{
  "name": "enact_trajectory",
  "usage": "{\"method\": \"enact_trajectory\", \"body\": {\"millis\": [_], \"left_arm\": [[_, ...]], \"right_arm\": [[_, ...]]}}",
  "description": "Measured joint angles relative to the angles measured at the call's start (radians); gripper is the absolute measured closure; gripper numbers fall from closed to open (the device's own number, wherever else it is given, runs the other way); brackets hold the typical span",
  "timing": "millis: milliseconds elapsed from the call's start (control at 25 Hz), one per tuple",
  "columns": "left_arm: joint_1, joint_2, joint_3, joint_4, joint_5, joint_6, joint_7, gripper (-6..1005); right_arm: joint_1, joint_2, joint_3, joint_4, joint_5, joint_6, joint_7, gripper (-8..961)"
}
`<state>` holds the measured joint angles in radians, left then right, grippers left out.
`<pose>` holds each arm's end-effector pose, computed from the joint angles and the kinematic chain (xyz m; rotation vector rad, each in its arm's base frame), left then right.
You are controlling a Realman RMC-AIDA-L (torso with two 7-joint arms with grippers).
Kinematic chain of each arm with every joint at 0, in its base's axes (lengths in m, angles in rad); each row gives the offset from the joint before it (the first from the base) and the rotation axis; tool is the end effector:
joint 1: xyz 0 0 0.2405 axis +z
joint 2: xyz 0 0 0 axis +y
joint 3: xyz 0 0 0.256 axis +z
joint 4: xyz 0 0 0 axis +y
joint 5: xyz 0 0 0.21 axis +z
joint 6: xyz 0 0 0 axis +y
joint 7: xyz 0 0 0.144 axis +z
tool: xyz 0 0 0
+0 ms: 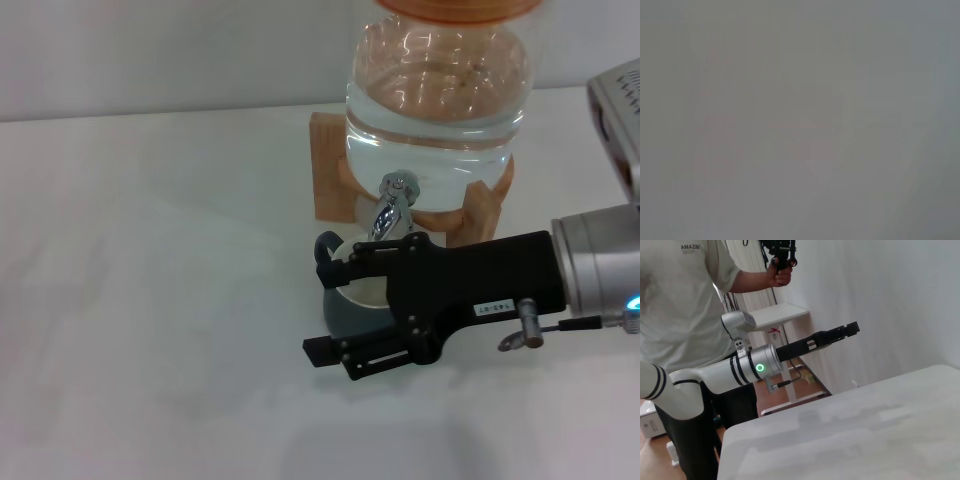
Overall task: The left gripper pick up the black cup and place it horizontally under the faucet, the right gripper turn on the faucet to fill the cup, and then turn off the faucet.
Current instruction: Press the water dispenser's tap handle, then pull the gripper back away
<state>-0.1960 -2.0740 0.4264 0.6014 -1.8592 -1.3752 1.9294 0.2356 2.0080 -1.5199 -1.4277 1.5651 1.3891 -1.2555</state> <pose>-0.3773 0.2714 0.1181 -1.5708 -0.7695 -1.0345 0.1464 0.2824 0.0001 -2.9595 0.4083 0.6942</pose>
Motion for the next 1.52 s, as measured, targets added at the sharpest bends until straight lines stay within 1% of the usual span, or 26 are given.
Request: {"method": "enact_trajectory", "body": {"millis": [240,520,680,960,1240,1520], "left_arm": [[0.001,0.000,0.000,0.000,0.000,0.000,0.000,392],[0.005,0.000,0.000,0.000,0.000,-0.001,0.000,392],[0.009,0.000,0.000,0.000,0.000,-0.001,0.000,392],[0.010,0.000,0.000,0.000,0.000,-0.012,0.000,392],[0.010,0.000,0.000,0.000,0.000,-0.012,0.000,392],[0.008,0.000,0.000,0.000,0.000,-0.012,0.000,392]], "right_arm": [[0.008,0.000,-0.035,0.008,-0.006,-0.066,0.005,112],[0.008,0.000,-0.033,0.014,-0.018,-0.095,0.010,112],[0.005,-0.001,-0.015,0.020,-0.030,-0.098,0.010,112],[-0.011,-0.004,0.047,0.023,-0.042,-0.081,0.011,112],[-0.017,-0.005,0.079,0.022,-0.052,-0.051,0.019,112],[-0.020,-0.005,0.100,0.020,-0.071,-0.050,0.025,112]]}}
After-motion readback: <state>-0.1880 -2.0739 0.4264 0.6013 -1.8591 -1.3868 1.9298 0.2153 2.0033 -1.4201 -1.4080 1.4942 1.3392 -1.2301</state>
